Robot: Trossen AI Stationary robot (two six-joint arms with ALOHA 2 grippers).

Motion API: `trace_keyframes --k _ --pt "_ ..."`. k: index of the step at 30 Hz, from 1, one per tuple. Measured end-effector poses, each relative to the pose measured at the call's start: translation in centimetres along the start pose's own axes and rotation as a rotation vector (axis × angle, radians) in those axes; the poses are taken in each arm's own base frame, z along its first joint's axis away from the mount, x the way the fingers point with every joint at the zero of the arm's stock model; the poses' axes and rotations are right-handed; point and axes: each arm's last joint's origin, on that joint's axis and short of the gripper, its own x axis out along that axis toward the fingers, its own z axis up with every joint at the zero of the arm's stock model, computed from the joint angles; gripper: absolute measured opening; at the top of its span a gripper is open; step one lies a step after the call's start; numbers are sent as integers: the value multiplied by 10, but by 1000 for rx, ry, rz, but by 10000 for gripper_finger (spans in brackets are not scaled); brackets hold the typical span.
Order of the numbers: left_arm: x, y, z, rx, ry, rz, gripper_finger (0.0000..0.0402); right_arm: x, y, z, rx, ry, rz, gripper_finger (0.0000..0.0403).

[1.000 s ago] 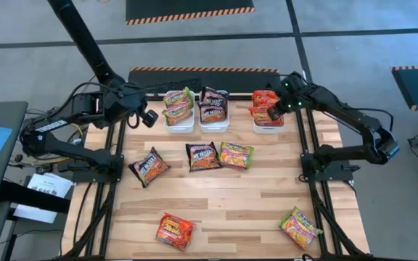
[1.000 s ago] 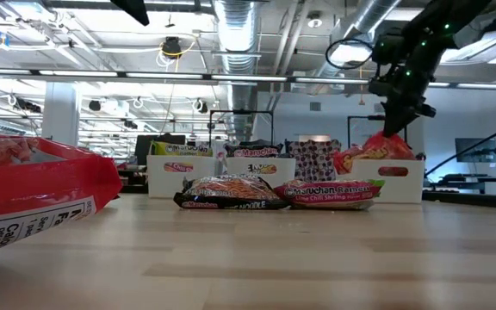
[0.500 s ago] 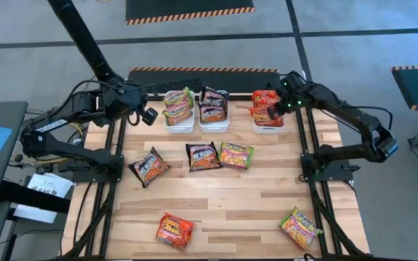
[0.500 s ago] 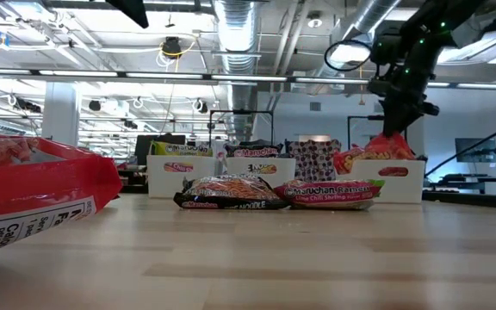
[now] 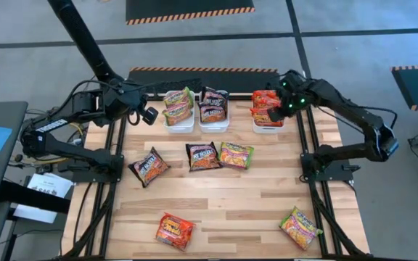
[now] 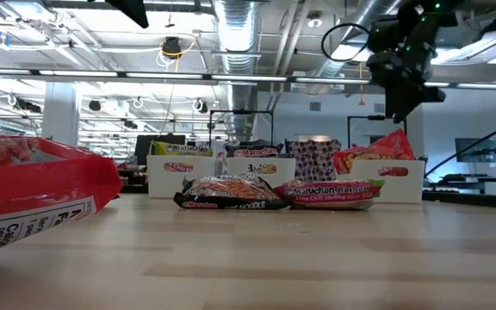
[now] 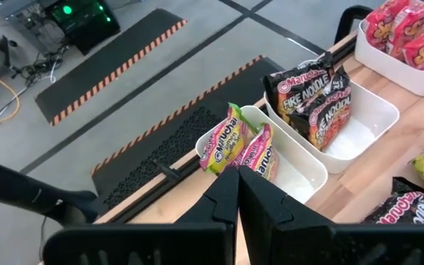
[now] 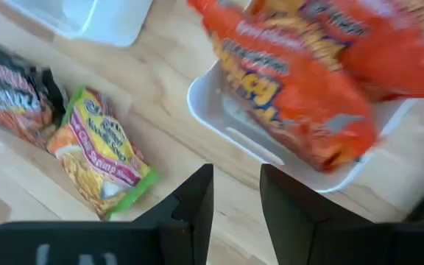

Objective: Sort Maruchan noodles
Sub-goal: Put the orange noodle pack into the right white bin

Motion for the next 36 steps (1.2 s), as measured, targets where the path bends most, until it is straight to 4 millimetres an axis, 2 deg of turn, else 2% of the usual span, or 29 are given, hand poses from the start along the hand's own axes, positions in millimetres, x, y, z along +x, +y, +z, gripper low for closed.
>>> trace_keyframes --k 5,15,19,23,29,36 --pt "0 0 0 0 0 0 0 24 5 0 -21 41 -12 135" --pt "0 0 0 0 0 0 0 82 -3 14 -6 226 -84 134" --pt "0 0 0 0 0 0 0 96 -6 19 -11 242 -138 134" --pt "0 0 0 -6 0 0 0 100 -9 24 -10 200 -180 134" --pt "0 0 0 -8 1 -1 0 96 -15 28 8 148 -180 134" --pt "0 0 0 0 1 -1 0 88 -12 25 7 152 -107 134"
